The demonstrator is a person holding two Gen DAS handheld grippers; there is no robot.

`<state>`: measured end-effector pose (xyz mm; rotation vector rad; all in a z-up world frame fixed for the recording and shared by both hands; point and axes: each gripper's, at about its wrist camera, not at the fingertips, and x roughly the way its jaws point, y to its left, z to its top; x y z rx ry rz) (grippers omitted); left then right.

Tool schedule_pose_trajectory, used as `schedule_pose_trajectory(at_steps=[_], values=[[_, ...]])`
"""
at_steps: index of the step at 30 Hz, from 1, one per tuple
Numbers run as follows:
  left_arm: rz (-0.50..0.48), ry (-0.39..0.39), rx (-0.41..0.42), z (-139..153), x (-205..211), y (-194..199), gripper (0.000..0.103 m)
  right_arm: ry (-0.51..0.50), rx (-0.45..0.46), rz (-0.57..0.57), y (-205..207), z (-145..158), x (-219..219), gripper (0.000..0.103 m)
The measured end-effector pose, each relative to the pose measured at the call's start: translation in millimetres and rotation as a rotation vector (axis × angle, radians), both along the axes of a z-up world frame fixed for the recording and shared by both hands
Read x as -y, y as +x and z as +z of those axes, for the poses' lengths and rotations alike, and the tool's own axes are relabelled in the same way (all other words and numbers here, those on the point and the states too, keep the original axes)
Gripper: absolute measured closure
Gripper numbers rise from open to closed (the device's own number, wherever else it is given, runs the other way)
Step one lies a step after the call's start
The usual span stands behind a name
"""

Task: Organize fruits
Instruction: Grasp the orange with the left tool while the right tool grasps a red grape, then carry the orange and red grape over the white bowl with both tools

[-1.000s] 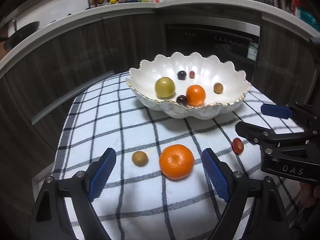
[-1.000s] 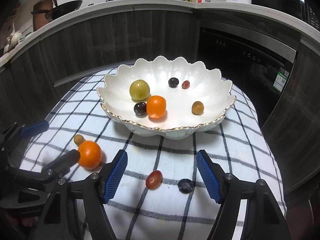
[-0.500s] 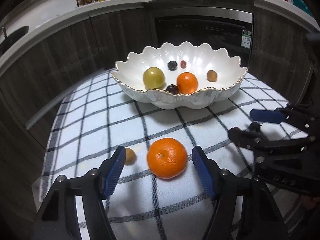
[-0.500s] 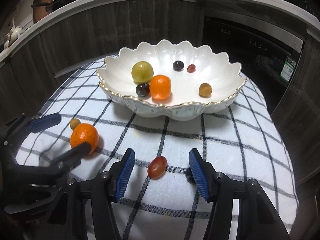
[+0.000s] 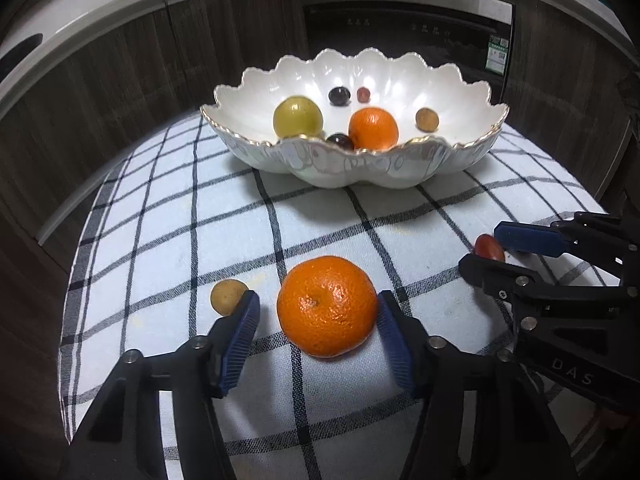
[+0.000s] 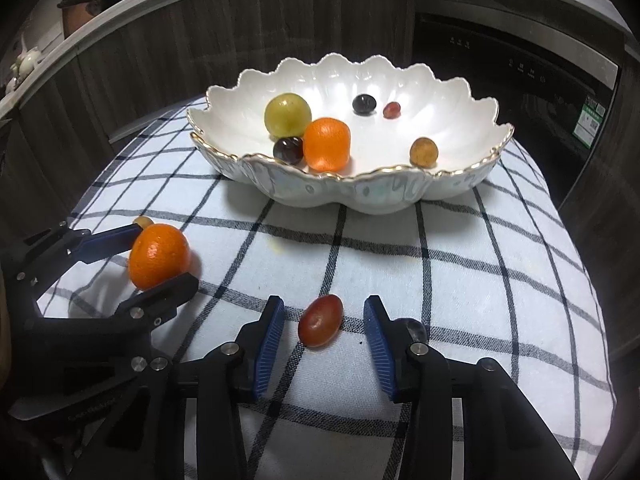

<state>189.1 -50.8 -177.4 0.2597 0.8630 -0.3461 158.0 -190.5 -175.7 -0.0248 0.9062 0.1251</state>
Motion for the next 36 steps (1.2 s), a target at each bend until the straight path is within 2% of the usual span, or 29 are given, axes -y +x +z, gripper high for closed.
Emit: schedule_pose_trajectory(at_steps=[4, 5, 9, 15, 22, 36], values=[[-0.008, -0.009, -0.010, -1.0, 0.8, 0.9, 0.054, -0.003, 0.001, -0.003, 0.1, -1.2, 0.4, 0.065], [-0.011, -0.011, -0.009, -0.9, 1.1, 0.8, 0.057, -0.004, 0.002, -0.004, 0.0, -1.2, 0.4, 0.068], [-0.006, -0.012, -0.007, -0.5, 1.3, -0.3, 0.058, -0.001, 0.002, 0.006, 0.5, -0.8, 0.3, 0.080], [0.010, -0.022, -0.018, 1.5, 0.0, -0.9, 0.058, 0.015, -0.006, 0.004, 0.3, 2.8, 2.5, 0.081], [0.019, -0.023, -0.008, 11.7, 1.3, -3.9, 0.059, 0.025, 0.025, 0.009, -3.7, 15.5, 2.7, 0.081], [0.071, -0.038, 0.042, 44.7, -3.7, -8.8, 0.059, 0.049, 0.073, 0.014, -4.6, 40.8, 6.7, 0.081]])
